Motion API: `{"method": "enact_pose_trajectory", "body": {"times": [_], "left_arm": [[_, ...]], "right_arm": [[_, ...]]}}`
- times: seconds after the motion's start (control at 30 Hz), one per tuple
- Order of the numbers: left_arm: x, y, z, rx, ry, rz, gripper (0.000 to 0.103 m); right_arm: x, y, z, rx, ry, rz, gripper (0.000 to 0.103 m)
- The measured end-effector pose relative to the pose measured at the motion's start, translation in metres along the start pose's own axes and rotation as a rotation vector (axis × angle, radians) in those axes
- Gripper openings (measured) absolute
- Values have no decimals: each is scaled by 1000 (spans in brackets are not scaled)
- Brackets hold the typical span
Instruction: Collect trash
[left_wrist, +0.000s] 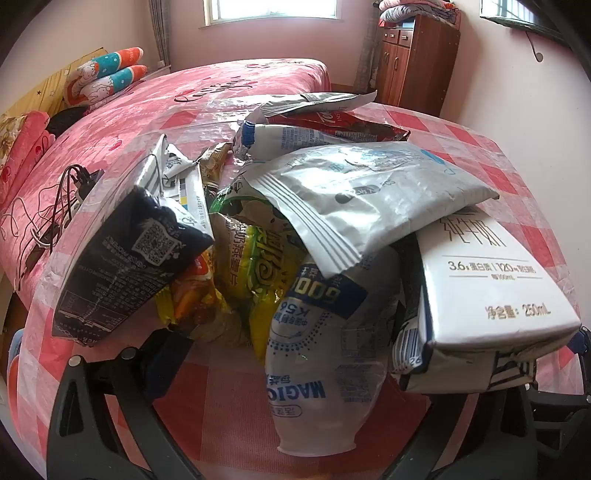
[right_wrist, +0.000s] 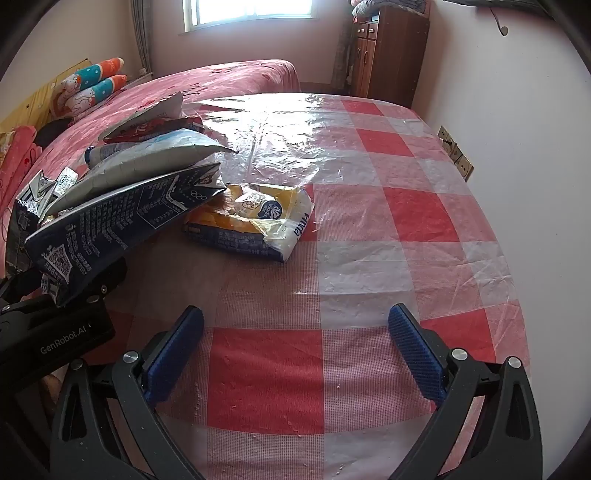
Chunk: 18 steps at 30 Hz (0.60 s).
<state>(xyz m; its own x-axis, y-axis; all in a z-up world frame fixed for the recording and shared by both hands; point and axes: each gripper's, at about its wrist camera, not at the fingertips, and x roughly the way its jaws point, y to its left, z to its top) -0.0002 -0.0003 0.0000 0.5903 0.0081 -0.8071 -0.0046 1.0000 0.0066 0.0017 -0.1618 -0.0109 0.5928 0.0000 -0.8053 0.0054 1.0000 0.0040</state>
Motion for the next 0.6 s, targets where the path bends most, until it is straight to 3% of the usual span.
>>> {"method": "enact_pose_trajectory", "body": {"times": [0.6], "left_arm": [[-12,-4,-14,16,2,-20,99]], "right_arm": [[-6,3,-11,-26,3,13,99]]}}
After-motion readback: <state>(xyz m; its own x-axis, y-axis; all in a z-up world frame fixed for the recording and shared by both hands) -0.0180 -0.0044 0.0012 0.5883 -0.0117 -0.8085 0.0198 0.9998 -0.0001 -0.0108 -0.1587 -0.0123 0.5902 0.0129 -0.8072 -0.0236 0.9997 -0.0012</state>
